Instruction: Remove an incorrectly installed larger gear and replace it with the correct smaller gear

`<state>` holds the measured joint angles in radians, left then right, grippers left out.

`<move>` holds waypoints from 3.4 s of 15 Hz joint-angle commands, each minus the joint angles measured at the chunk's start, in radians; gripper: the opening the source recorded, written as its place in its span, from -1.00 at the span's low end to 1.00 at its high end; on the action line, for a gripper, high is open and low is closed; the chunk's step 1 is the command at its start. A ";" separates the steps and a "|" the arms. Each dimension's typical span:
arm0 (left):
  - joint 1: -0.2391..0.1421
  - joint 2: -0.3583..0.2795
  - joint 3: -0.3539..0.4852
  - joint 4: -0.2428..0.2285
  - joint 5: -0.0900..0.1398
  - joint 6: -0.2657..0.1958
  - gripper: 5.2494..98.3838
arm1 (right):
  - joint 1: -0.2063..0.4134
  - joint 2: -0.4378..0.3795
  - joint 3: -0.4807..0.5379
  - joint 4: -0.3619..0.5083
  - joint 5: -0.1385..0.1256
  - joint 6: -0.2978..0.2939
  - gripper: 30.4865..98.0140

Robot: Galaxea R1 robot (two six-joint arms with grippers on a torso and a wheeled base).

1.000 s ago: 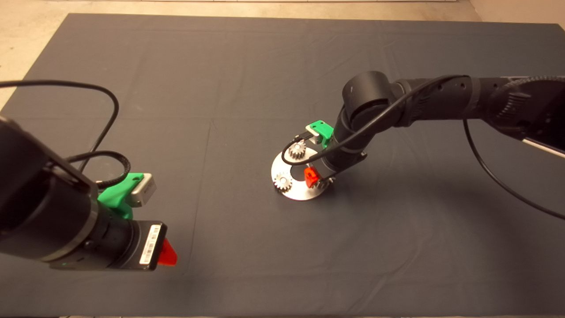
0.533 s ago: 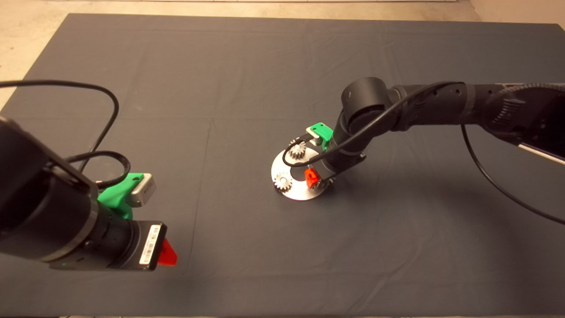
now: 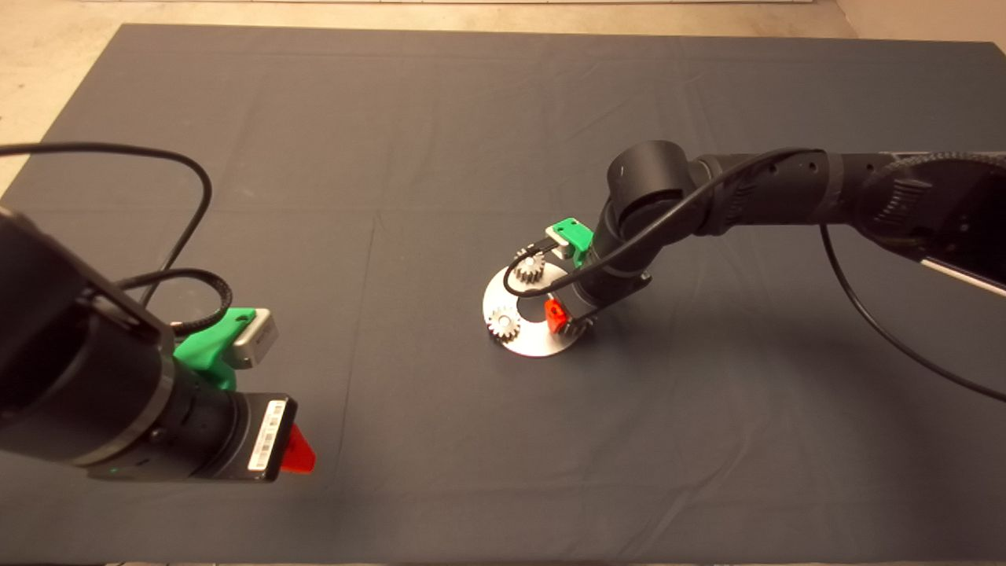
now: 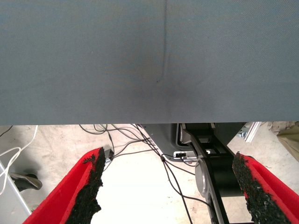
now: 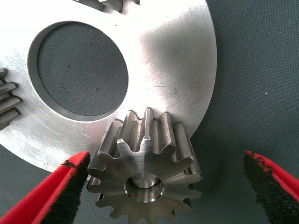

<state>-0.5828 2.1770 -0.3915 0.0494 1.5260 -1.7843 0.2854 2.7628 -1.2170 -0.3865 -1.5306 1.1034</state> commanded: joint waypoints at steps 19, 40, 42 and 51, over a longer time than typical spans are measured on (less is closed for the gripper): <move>-0.016 -0.005 0.011 -0.017 0.132 -0.005 0.37 | 0.005 0.028 -0.061 -0.037 -0.127 -0.004 -0.27; -0.016 -0.002 0.008 -0.016 0.132 -0.004 0.37 | 0.146 0.053 -0.044 0.177 -0.127 0.036 -0.50; -0.016 -0.001 0.007 -0.016 0.132 -0.004 0.37 | 0.169 0.051 -0.053 0.181 -0.127 0.035 -0.51; -0.016 0.001 0.005 -0.016 0.132 -0.004 0.37 | 0.176 -0.132 -0.074 0.198 -0.127 0.025 -0.52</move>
<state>-0.5826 2.1753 -0.3915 0.0494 1.5260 -1.7843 0.4162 2.7594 -1.3017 -0.2366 -1.5221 1.1311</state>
